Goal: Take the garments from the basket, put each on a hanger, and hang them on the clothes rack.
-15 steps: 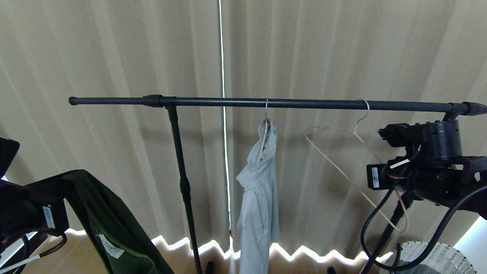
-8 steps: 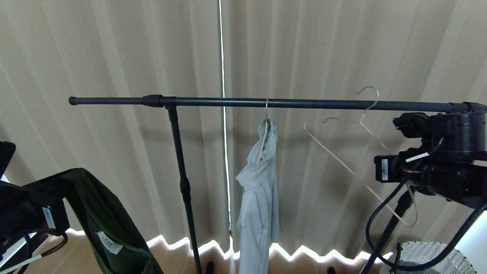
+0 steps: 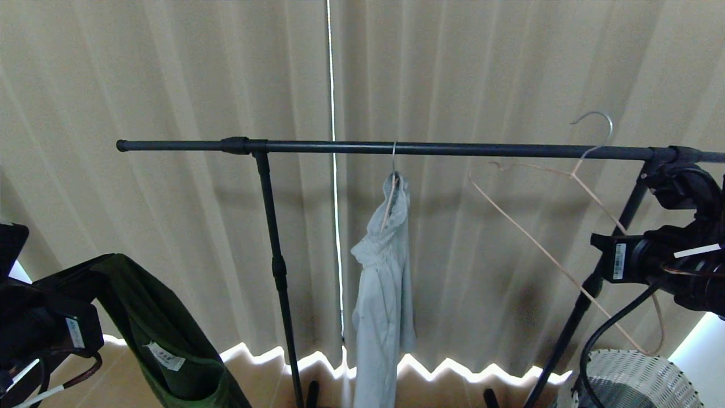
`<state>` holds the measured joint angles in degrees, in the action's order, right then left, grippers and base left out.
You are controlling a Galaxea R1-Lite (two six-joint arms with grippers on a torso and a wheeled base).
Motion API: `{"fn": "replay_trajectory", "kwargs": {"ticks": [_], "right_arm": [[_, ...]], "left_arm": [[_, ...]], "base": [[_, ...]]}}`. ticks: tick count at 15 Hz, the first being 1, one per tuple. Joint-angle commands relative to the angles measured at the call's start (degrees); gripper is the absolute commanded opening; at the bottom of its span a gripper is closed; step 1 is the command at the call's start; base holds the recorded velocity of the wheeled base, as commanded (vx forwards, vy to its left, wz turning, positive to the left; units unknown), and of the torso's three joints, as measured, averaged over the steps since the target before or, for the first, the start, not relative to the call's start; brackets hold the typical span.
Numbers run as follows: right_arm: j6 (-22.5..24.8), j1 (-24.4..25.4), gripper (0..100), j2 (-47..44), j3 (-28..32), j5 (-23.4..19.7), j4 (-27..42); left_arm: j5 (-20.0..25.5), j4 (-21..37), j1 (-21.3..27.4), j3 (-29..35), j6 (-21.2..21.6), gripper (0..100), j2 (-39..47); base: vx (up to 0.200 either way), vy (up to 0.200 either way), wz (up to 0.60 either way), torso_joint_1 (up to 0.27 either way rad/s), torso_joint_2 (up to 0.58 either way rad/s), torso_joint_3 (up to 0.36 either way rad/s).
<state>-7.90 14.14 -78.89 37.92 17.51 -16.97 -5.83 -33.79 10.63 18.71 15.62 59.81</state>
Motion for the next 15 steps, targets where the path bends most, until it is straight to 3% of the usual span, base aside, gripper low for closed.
{"fn": "replay_trajectory", "kwargs": {"ticks": [1,10,13,15], "right_arm": [[0.08,0.01,0,2.24,-0.40,-0.02,0.18],[0.08,0.45,0,7.96,-5.49,-0.10,0.71],[-0.27,3.70,0,9.54,-5.41,-4.94,0.36],[-0.54,7.66,0,9.89,-5.41,-5.46,-0.08]], "left_arm": [[-0.06,0.04,0.00,0.01,0.03,0,-0.22],[-0.33,-0.05,-0.08,0.10,2.05,0,-0.22],[-0.50,0.39,0.36,2.73,3.10,0,1.28],[-0.68,0.57,0.44,6.07,4.07,0,4.27]], "base": [[-0.200,0.000,0.00,-0.007,0.00,0.012],[-0.200,0.000,0.00,0.002,0.00,0.003],[0.000,0.000,0.00,0.000,0.00,0.000],[0.000,0.000,0.00,0.000,0.00,0.000]]}}
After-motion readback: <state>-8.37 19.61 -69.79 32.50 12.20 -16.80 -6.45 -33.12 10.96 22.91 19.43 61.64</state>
